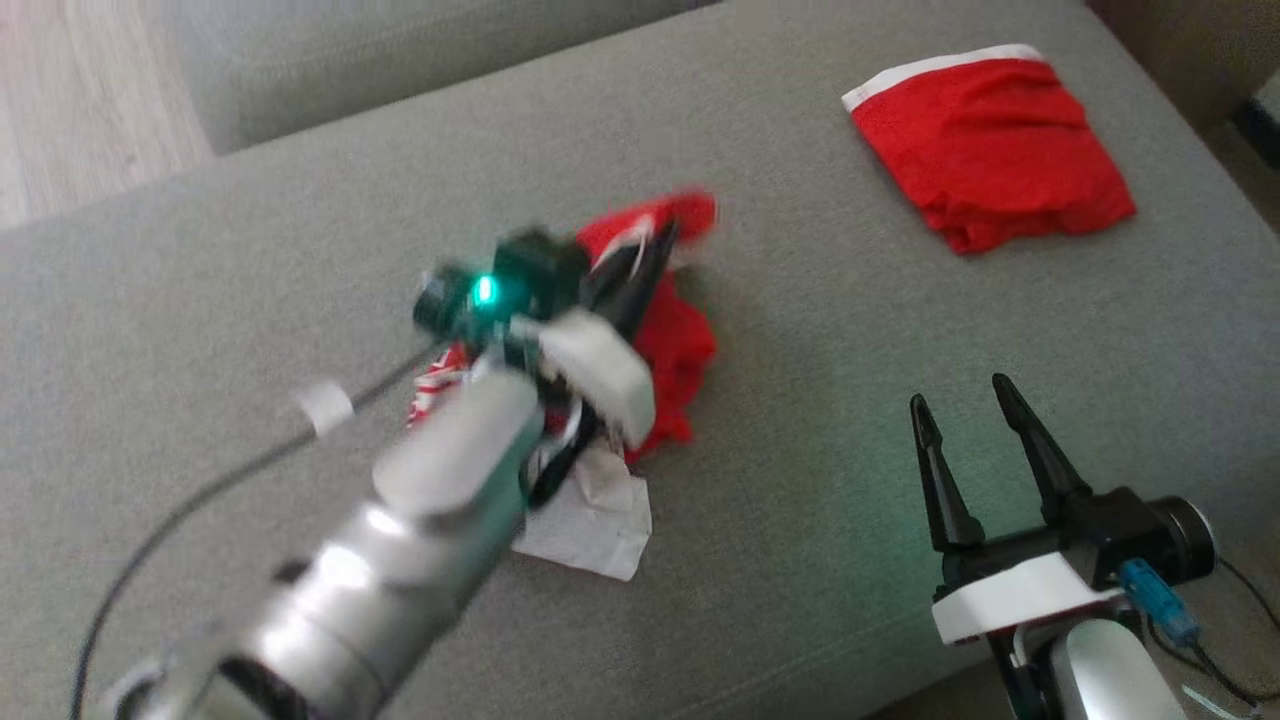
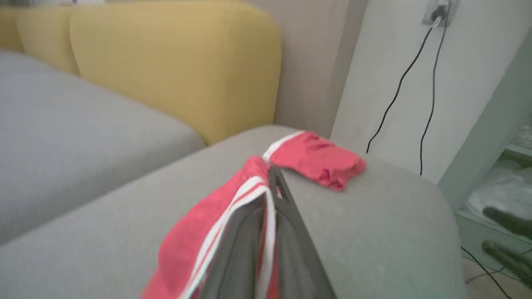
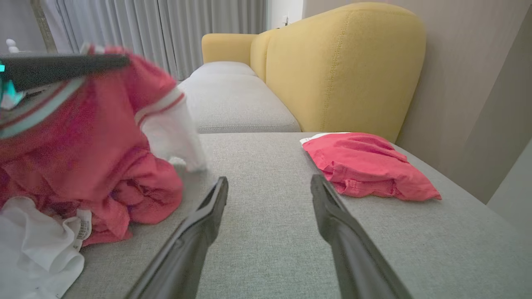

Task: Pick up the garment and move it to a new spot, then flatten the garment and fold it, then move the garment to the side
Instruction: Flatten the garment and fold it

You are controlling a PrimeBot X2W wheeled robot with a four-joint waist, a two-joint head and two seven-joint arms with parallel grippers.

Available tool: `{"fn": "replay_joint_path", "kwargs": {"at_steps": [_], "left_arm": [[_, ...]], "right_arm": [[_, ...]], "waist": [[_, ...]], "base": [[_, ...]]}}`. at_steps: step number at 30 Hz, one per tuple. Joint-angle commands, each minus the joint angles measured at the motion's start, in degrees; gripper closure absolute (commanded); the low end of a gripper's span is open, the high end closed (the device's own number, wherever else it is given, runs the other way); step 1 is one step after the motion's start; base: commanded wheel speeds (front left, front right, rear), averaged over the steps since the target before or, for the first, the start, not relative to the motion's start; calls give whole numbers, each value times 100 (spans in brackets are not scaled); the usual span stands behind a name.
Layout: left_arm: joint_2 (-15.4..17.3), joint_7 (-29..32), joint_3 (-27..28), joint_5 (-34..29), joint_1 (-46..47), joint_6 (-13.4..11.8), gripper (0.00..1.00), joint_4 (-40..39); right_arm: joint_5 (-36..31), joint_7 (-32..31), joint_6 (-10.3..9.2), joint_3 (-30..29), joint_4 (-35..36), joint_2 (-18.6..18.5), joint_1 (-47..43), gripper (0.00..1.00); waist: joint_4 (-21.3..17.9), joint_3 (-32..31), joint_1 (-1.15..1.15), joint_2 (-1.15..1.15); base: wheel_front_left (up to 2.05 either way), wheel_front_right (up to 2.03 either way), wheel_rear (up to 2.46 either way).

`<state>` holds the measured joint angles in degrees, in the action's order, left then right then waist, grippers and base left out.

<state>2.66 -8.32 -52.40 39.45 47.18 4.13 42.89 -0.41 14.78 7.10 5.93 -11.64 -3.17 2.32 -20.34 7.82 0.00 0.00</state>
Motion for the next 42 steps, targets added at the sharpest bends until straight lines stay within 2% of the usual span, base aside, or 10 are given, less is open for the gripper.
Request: {"fn": "replay_joint_path", "kwargs": {"at_steps": [1, 4, 9, 13, 19, 26, 27, 28, 35, 42], "left_arm": [[22, -110, 117, -5, 759, 54, 100, -210], [22, -164, 151, 29, 1545, 179, 100, -162], [46, -339, 731, 387, 2998, 289, 100, 15], [129, -474, 1062, 725, 3421, 321, 100, 95], [483, -503, 1232, 1259, 2444, 332, 100, 101], [1083, -565, 1315, 1903, -413, 316, 100, 416], [1141, -576, 1284, 1914, -733, 316, 59, 505], [1202, -595, 1274, 1910, -990, 316, 0, 583], [1854, -664, 1740, 1447, -1511, 100, 0, 316], [2467, -389, 1565, 722, -770, 96, 0, -406]], "right_arm": [[39, 22, 39, 142, 153, 1, 70, 0], [34, 22, 39, 180, 142, 5, 18, 0], [12, 22, 39, 135, 178, -1, -97, 0], [-20, 22, 39, -78, 254, -27, -195, 0], [-56, 22, 39, -291, 403, -20, -272, 0], [-89, 22, 39, -411, 529, -3, -303, 0], [-94, 22, 39, -413, 535, -2, -292, 0], [-98, 22, 39, -429, 552, -1, -287, 0], [-85, 22, 39, -448, 571, -28, -284, 0], [-77, 22, 39, -284, 528, -46, -233, 0]], "waist": [[-80, -168, 0, 0], [-151, -356, 0, 0], [-167, -589, 0, 0], [59, -706, 0, 0], [511, -685, 0, 0], [1028, -422, 0, 0], [1081, -381, 0, 0], [1143, -345, 0, 0], [1420, -277, 0, 0], [1486, -230, 0, 0]], "base": [[0, 0, 0], [0, 0, 0], [0, 0, 0], [0, 0, 0], [0, 0, 0], [0, 0, 0], [0, 0, 0], [0, 0, 0], [0, 0, 0], [0, 0, 0]]}}
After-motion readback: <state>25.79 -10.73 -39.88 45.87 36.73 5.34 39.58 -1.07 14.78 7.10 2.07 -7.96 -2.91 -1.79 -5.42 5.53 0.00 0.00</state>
